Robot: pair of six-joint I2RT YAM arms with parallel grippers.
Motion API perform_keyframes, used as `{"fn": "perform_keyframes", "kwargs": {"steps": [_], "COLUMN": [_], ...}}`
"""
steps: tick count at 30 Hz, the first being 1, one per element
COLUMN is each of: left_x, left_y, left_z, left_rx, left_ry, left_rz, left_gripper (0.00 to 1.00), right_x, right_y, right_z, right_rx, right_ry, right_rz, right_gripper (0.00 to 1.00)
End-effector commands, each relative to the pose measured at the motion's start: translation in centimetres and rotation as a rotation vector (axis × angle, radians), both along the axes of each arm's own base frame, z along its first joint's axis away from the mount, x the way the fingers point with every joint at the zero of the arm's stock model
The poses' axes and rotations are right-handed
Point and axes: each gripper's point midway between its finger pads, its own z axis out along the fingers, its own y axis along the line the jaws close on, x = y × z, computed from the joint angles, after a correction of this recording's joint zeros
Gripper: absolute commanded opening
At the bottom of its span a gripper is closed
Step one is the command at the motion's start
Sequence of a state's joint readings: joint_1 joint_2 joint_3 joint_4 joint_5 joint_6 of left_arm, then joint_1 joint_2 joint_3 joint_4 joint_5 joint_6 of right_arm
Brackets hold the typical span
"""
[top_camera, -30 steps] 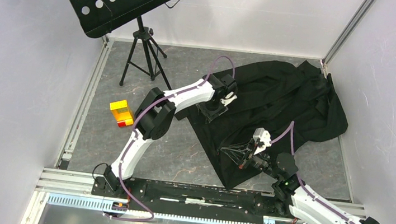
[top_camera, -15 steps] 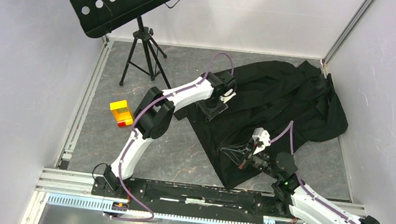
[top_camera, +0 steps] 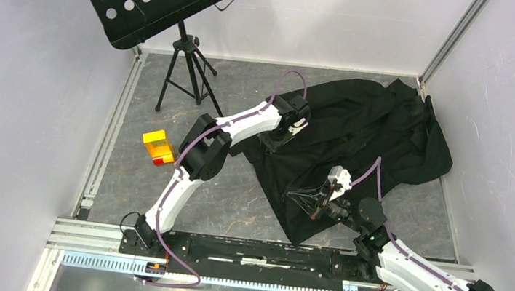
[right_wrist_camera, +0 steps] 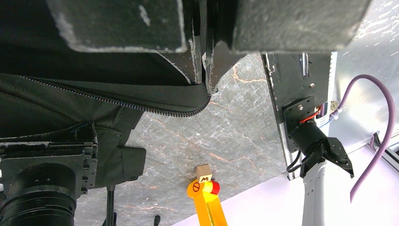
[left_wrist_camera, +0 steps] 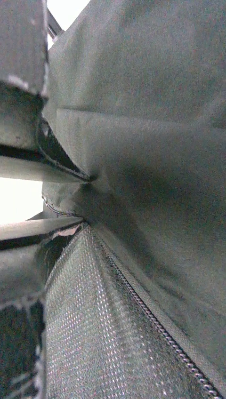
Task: Zip up the jacket
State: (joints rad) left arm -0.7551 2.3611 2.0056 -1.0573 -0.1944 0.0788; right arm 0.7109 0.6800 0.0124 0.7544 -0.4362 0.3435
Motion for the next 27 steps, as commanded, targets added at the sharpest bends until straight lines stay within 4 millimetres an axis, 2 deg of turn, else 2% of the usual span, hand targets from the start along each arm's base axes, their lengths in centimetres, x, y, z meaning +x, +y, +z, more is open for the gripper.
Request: {"fn": "perform_keyframes", "kwargs": {"steps": [1, 7, 11, 14, 18, 25, 27], "left_x": [1.1, 1.4, 1.3, 1.3, 1.4, 0.9, 0.9], "left_y": [0.3, -0.3, -0.7, -0.7, -0.6, -0.5, -0.5], "left_z": [-1.0, 2.1, 4.2, 5.1, 4.6, 3.5, 3.4], "left_rx": [0.026, -0.03, -0.072, -0.081, -0.067, -0.057, -0.057], "left_ry": [-0.03, -0.073, -0.098, -0.114, -0.109, -0.076, -0.077], "left_rz": [0.008, 0.012, 0.01, 0.009, 0.002, -0.007, -0.007], "left_gripper": [0.36, 0.28, 0.29, 0.31, 0.29, 0.32, 0.28], "right_x": [-1.7, -1.7, -1.7, -1.7, -1.8, -1.6, -1.6], "right_y": [-1.5, -1.5, -1.5, -1.4, -1.4, -1.4, -1.4], "right_z": [-5.8, -5.9, -5.9, -5.8, -5.6, -5.4, -5.4], "right_rx": [-0.065, -0.066, -0.063, -0.059, -0.053, -0.054, -0.054], "right_ry": [0.074, 0.085, 0.089, 0.092, 0.09, 0.084, 0.082], "right_rz": [0.001, -0.001, 0.001, 0.003, 0.006, 0.0, 0.0], "right_gripper": [0.0, 0.0, 0.0, 0.0, 0.0, 0.0, 0.0]}}
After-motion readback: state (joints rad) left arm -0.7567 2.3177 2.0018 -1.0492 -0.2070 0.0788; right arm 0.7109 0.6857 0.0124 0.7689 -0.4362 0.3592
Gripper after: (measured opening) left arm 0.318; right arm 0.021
